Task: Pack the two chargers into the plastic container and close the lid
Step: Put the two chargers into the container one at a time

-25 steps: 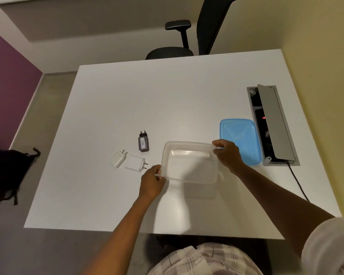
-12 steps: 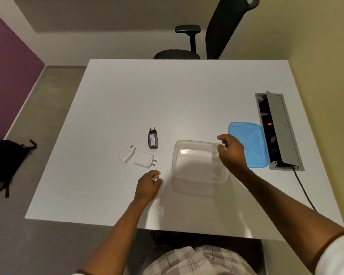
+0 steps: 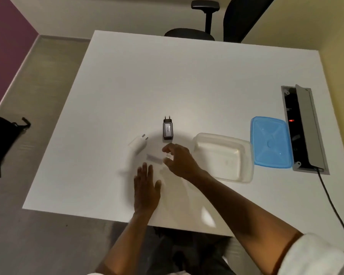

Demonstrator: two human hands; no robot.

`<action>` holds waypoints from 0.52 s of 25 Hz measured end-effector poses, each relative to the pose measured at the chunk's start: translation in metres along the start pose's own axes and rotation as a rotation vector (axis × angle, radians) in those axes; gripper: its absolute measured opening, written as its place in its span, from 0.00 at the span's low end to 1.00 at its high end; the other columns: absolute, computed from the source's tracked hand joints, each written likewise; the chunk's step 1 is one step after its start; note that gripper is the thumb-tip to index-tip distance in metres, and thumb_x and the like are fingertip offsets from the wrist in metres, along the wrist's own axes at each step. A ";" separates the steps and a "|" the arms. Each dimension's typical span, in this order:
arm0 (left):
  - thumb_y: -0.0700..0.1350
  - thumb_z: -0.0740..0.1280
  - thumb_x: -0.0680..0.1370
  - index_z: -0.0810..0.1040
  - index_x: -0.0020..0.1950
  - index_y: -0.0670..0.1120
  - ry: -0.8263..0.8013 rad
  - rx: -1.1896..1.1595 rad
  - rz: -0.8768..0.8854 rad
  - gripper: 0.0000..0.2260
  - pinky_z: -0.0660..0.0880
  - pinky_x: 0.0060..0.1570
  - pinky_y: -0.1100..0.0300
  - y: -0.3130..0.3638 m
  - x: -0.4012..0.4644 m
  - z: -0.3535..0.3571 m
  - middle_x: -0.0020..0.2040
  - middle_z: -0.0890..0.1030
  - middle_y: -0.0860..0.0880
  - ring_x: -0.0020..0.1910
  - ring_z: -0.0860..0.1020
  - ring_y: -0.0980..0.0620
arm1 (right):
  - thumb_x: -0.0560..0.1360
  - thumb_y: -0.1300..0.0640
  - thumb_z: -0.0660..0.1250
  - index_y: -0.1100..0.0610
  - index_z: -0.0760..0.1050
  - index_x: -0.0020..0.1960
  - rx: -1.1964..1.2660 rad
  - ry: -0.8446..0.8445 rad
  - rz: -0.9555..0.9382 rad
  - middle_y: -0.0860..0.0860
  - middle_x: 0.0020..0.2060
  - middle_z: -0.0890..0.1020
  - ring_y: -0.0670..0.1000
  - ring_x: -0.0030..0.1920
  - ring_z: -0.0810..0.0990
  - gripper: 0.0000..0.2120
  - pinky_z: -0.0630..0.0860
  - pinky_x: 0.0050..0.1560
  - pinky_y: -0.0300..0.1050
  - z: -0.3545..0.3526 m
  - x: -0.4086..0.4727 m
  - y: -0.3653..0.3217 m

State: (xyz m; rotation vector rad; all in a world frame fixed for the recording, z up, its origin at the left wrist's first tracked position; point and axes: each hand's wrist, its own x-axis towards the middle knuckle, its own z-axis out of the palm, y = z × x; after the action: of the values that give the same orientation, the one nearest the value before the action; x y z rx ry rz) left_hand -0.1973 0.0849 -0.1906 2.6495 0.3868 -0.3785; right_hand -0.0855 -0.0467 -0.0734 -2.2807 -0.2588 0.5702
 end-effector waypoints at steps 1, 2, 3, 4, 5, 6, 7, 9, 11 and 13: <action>0.53 0.55 0.82 0.47 0.81 0.47 0.022 0.014 0.011 0.30 0.44 0.80 0.48 0.000 -0.001 0.006 0.82 0.47 0.46 0.82 0.46 0.45 | 0.74 0.60 0.69 0.60 0.72 0.65 -0.021 -0.008 0.065 0.57 0.61 0.78 0.55 0.59 0.78 0.20 0.74 0.57 0.45 0.010 0.008 -0.002; 0.54 0.54 0.83 0.47 0.82 0.46 0.051 0.035 0.020 0.30 0.44 0.79 0.47 0.000 -0.002 0.011 0.82 0.47 0.45 0.82 0.46 0.44 | 0.73 0.59 0.70 0.60 0.70 0.67 -0.043 -0.004 0.135 0.58 0.61 0.76 0.57 0.59 0.77 0.23 0.74 0.56 0.47 0.019 0.015 -0.003; 0.55 0.52 0.83 0.47 0.82 0.46 0.077 0.057 0.025 0.30 0.45 0.79 0.46 0.000 -0.002 0.016 0.82 0.47 0.44 0.81 0.47 0.44 | 0.73 0.59 0.71 0.60 0.67 0.68 -0.079 0.004 0.196 0.58 0.61 0.75 0.58 0.58 0.77 0.26 0.75 0.55 0.49 0.028 0.020 -0.004; 0.57 0.50 0.83 0.47 0.82 0.46 0.098 0.077 0.026 0.30 0.45 0.79 0.46 0.000 -0.003 0.020 0.82 0.47 0.44 0.81 0.47 0.43 | 0.72 0.59 0.71 0.59 0.65 0.68 -0.133 0.013 0.236 0.58 0.60 0.73 0.59 0.57 0.77 0.27 0.76 0.53 0.51 0.036 0.025 -0.005; 0.57 0.48 0.83 0.46 0.82 0.46 0.113 0.092 0.023 0.30 0.46 0.79 0.45 -0.001 -0.002 0.025 0.82 0.47 0.44 0.81 0.47 0.43 | 0.72 0.59 0.70 0.58 0.63 0.68 -0.195 0.020 0.252 0.58 0.60 0.72 0.59 0.55 0.78 0.28 0.77 0.52 0.52 0.045 0.029 -0.005; 0.58 0.47 0.83 0.46 0.82 0.46 0.128 0.104 0.019 0.30 0.48 0.79 0.44 -0.003 -0.001 0.028 0.82 0.48 0.44 0.81 0.47 0.43 | 0.72 0.59 0.70 0.57 0.62 0.69 -0.252 0.028 0.252 0.58 0.61 0.70 0.60 0.54 0.78 0.29 0.79 0.51 0.53 0.054 0.033 -0.005; 0.58 0.46 0.83 0.46 0.82 0.46 0.141 0.117 0.017 0.30 0.49 0.79 0.43 -0.005 -0.001 0.032 0.82 0.48 0.44 0.81 0.47 0.43 | 0.73 0.59 0.69 0.55 0.60 0.70 -0.302 0.037 0.243 0.59 0.64 0.69 0.60 0.54 0.77 0.30 0.79 0.51 0.54 0.062 0.036 -0.005; 0.58 0.47 0.83 0.45 0.82 0.47 0.157 0.148 0.012 0.30 0.50 0.79 0.43 -0.008 0.002 0.037 0.82 0.48 0.44 0.82 0.47 0.43 | 0.74 0.58 0.67 0.52 0.56 0.72 -0.398 0.047 0.207 0.60 0.67 0.65 0.61 0.54 0.76 0.32 0.79 0.50 0.55 0.073 0.041 -0.002; 0.59 0.48 0.82 0.45 0.82 0.48 0.143 0.152 0.000 0.31 0.49 0.79 0.43 -0.007 0.005 0.039 0.82 0.48 0.45 0.82 0.47 0.43 | 0.76 0.54 0.67 0.51 0.55 0.73 -0.463 0.054 0.160 0.60 0.68 0.65 0.60 0.54 0.76 0.31 0.79 0.51 0.55 0.079 0.045 0.003; 0.60 0.50 0.82 0.46 0.82 0.49 0.151 0.144 0.000 0.32 0.48 0.80 0.44 -0.008 0.005 0.039 0.83 0.49 0.46 0.82 0.47 0.44 | 0.76 0.53 0.67 0.51 0.56 0.73 -0.495 0.045 0.114 0.59 0.68 0.66 0.60 0.55 0.76 0.31 0.79 0.53 0.53 0.081 0.046 0.007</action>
State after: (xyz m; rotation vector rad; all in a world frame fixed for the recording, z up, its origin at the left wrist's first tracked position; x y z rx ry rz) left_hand -0.2034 0.0751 -0.2288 2.8289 0.4216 -0.2137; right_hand -0.0834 0.0157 -0.1428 -2.7981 -0.2717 0.5565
